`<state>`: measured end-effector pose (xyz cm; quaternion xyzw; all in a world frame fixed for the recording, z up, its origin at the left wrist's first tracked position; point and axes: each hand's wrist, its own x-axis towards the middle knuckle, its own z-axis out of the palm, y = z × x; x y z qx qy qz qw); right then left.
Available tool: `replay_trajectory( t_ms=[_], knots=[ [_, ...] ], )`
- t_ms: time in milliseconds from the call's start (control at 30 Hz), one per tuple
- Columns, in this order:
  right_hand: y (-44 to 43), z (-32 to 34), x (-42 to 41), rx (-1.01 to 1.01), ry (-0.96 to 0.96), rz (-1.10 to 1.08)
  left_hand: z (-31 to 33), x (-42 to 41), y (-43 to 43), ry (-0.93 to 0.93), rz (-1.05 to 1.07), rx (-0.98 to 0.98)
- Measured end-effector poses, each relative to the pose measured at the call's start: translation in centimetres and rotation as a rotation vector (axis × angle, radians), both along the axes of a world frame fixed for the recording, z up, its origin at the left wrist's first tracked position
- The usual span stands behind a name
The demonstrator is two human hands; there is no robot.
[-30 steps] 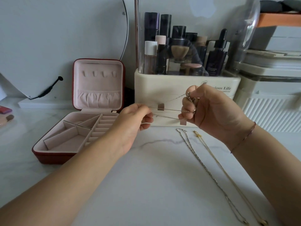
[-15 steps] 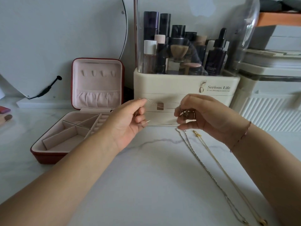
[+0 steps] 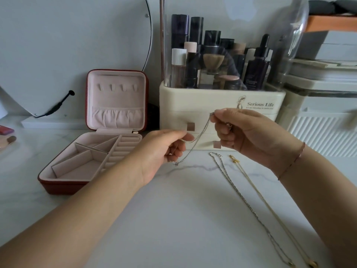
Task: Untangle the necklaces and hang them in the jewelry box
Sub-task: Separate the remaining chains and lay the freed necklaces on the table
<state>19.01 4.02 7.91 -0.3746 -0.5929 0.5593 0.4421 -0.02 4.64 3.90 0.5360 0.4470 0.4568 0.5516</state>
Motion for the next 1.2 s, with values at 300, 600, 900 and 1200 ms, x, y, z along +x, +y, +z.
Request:
replay_trajectory(
  t_ms=[300,600,900,1200],
  knots=[
    [-0.2,-0.5,-0.4,0.081,-0.184,0.024,0.0,0.2,-0.4,0.099,0.003,0.105],
    [-0.3,-0.6,-0.7,0.278,-0.429,-0.169,0.1,0.2,-0.7,-0.014,-0.103,0.103],
    [-0.3,-0.6,-0.9,0.444,-0.448,-0.359,0.2,0.2,-0.7,0.049,-0.061,0.092],
    [-0.5,-0.8,-1.3,0.400,-0.402,-0.209,0.3,0.5,-1.0,0.020,-0.083,0.132]
  ],
)
